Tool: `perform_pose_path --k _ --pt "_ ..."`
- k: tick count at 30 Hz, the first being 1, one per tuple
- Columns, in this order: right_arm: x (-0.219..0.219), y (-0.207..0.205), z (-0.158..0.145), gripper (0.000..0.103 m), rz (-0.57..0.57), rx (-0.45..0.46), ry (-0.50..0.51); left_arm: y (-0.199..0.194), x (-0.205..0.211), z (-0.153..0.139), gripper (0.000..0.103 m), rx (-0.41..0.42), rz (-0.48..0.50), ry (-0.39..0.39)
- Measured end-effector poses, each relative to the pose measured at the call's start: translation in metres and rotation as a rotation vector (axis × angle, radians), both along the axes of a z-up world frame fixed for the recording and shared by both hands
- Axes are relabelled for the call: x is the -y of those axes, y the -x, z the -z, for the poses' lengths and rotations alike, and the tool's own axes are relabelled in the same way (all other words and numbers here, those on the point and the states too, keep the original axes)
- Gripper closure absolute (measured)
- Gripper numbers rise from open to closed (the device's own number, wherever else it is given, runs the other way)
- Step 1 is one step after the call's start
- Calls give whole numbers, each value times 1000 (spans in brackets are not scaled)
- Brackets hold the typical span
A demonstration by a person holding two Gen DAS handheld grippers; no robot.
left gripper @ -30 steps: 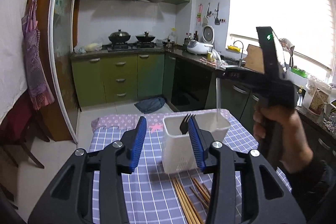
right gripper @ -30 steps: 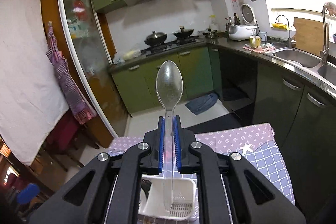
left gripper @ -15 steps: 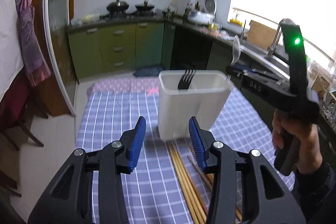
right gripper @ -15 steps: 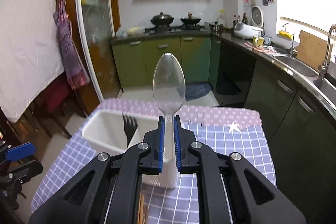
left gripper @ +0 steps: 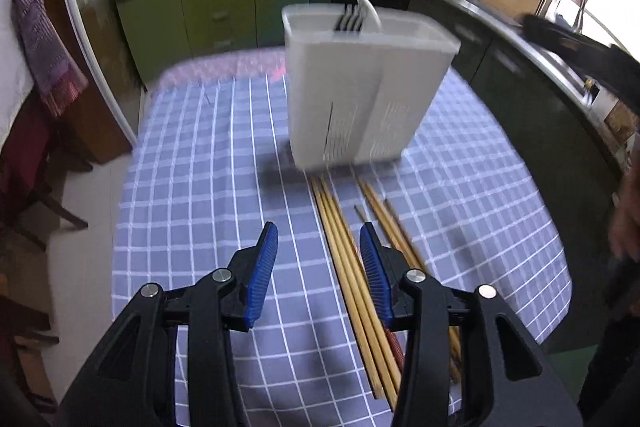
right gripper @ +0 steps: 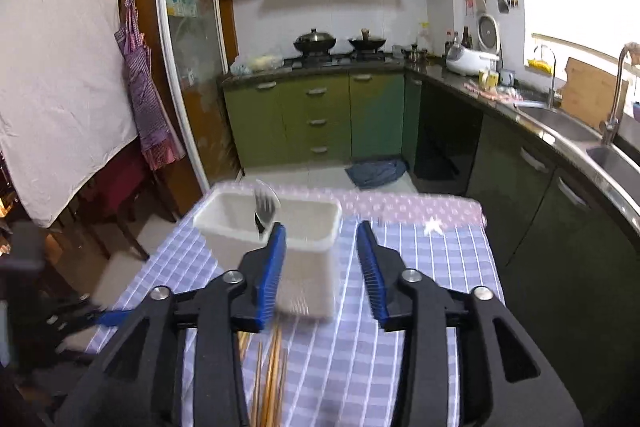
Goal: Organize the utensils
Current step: 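Grasp a wooden chopstick with the left tool while the right tool grasps another chopstick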
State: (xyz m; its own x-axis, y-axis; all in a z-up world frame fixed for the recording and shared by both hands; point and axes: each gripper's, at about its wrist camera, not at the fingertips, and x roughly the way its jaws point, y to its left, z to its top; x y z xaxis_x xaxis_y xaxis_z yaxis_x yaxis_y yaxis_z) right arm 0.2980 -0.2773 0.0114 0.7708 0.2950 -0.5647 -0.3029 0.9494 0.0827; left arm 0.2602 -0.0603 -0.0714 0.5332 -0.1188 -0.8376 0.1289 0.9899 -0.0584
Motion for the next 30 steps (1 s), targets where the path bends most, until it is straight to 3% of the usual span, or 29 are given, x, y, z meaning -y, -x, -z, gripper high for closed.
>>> perform_pose_path --k 5,11,30 --pt "28 11 38 59 1 -160 38 -19 9 37 62 -144 -8 -19" --pt "57 15 71 59 13 -243 25 -31 17 66 69 -241 -30 -43" --pt "51 15 82 56 -19 -275 22 -41 19 87 73 -328 -55 -68"
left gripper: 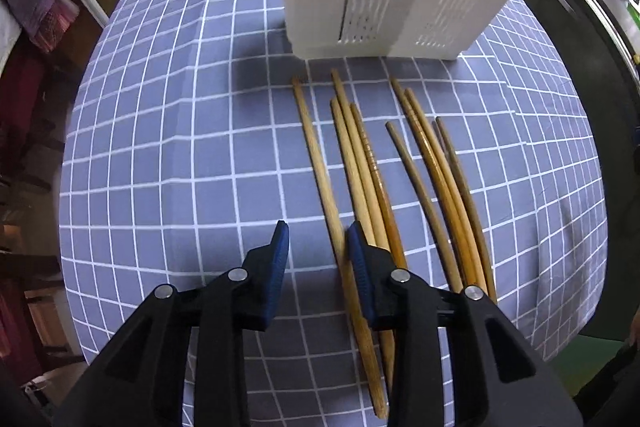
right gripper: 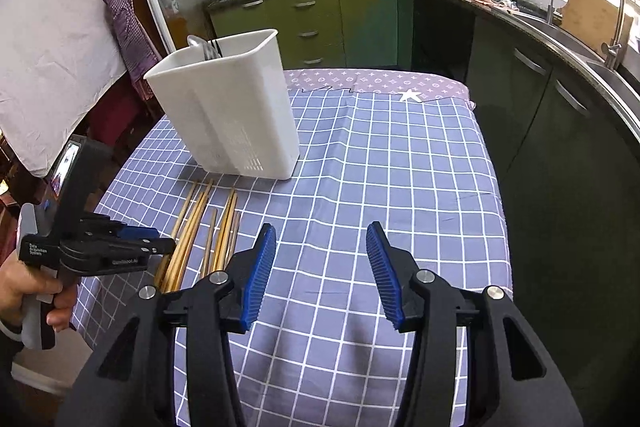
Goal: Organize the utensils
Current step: 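Grasp a wooden chopstick with the left tool while the right tool grasps another chopstick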
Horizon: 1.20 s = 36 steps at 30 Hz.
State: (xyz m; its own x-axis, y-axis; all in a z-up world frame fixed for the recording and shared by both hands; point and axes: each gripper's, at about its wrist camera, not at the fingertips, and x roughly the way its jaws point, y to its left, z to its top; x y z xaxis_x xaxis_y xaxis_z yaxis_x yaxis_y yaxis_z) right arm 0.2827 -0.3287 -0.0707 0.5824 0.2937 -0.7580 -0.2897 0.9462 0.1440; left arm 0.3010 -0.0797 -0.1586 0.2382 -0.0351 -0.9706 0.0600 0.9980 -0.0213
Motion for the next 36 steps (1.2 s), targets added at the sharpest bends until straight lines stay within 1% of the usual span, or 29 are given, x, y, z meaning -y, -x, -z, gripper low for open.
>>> perform_pose_path --k 1,3,5,6,10,12,14,17,18,20,23,26,30,32,33,36 --pt "-2 0 0 56 -4 -1 3 0 3 1 74 4 5 -5" --pt "-8 1 0 56 -18 -5 15 -1 8 0 80 11 20 -14" --pt "-14 2 1 56 -31 -11 33 -3 8 0 91 12 28 -16" --pt "-15 2 2 56 -36 -14 40 -3 8 -1 93 11 26 -12" --pt "-24 0 8 56 -74 -62 34 -3 -3 -2 96 20 6 11" --pt "-33 -2 14 56 -107 -104 25 -1 -9 -7 96 46 -1 25" --pt "-47 -5 22 57 -151 -159 21 6 -16 -18 96 96 -9 38" --pt "-68 -10 38 71 -205 -243 11 19 -22 -38 96 173 -11 47" --pt "-73 -11 42 79 -215 -260 11 25 -23 -48 96 212 -12 41" --pt "-85 -14 52 88 -235 -295 28 38 -25 -65 96 283 -4 31" --pt "-101 -19 65 89 -254 -344 51 51 -26 -84 96 364 8 15" --pt "-111 -23 72 89 -251 -357 77 61 -27 -97 96 416 21 14" --pt "-119 -29 78 89 -229 -362 131 74 -25 -106 96 457 31 23" --pt "-124 -32 82 89 -223 -366 158 78 -23 -106 96 467 37 26" --pt "-125 -33 83 91 -222 -370 166 81 -23 -109 96 475 43 26" --pt "-129 -36 86 91 -220 -376 197 86 -25 -113 96 488 47 33"
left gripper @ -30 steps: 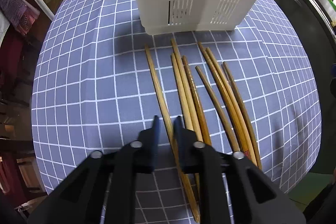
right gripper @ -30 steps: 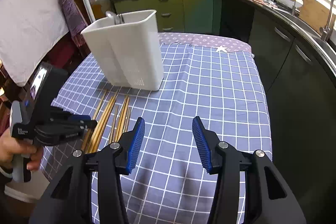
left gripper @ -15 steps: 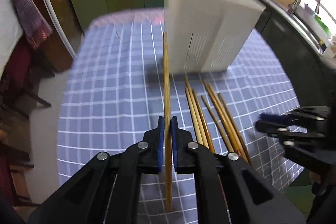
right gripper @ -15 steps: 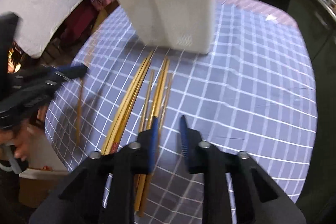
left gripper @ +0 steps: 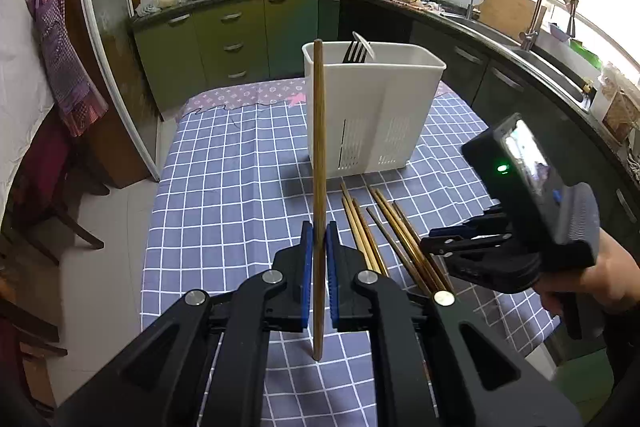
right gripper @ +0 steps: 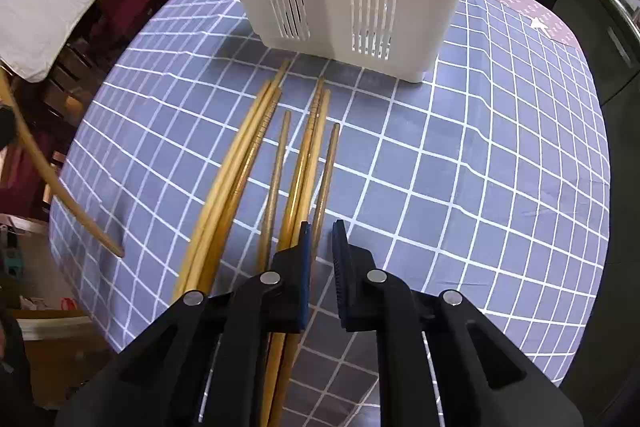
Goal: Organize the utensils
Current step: 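Grasp a wooden chopstick with the left tool while the right tool grasps another chopstick, then drop the chopstick into the holder with the left tool while the right tool drops its chopstick in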
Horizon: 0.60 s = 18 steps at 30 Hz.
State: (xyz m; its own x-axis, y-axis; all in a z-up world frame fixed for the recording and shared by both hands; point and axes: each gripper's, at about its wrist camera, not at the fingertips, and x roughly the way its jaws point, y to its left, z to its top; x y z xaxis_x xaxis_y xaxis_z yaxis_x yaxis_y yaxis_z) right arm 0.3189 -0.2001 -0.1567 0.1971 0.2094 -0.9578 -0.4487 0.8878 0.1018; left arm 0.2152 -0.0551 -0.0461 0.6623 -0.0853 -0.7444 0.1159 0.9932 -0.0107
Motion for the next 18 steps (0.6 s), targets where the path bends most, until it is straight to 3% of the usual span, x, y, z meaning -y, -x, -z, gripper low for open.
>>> perform_pose_path --k 11,14,18 --pt "-24 1 5 96 -14 26 65 11 -6 -3 96 14 10 7" --pt "-17 4 -5 96 -4 38 12 12 -7 -3 96 13 12 14" --pt "6 16 -43 96 15 109 -91 12 -10 -5 96 13 16 18"
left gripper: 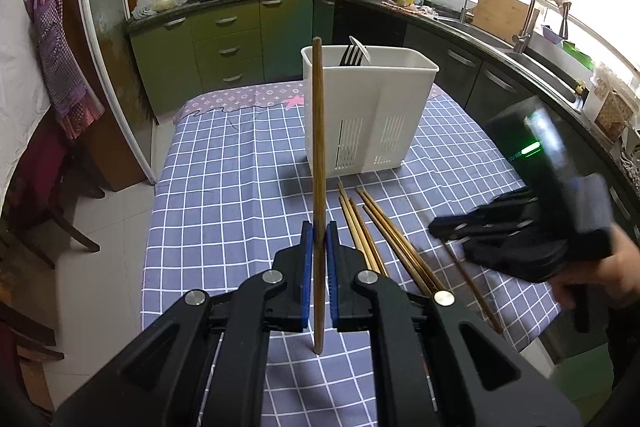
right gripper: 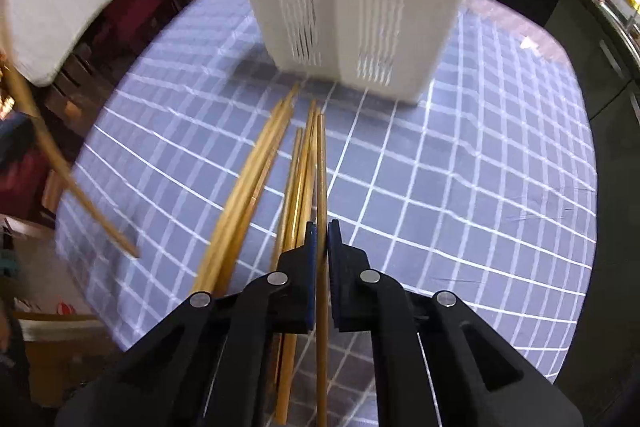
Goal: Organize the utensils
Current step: 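Drop the chopstick into the holder with the left tool while the right tool drops its chopstick in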
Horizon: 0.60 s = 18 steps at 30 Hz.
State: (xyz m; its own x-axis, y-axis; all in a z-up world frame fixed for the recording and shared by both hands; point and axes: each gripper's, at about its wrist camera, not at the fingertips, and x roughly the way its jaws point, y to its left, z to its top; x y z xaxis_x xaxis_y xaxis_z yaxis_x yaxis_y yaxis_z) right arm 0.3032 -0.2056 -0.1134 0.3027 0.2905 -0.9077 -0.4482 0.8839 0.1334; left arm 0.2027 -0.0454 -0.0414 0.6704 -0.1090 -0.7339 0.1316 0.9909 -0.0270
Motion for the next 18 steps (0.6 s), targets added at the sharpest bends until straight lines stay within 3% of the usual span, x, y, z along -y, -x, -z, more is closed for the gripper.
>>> perform_pose_path --k 8,18 --pt "59 45 -84 96 51 216 -156 4 -2 -5 96 13 -2 2" --pt "84 83 -97 96 66 290 -174 12 1 -13 96 38 6 -4"
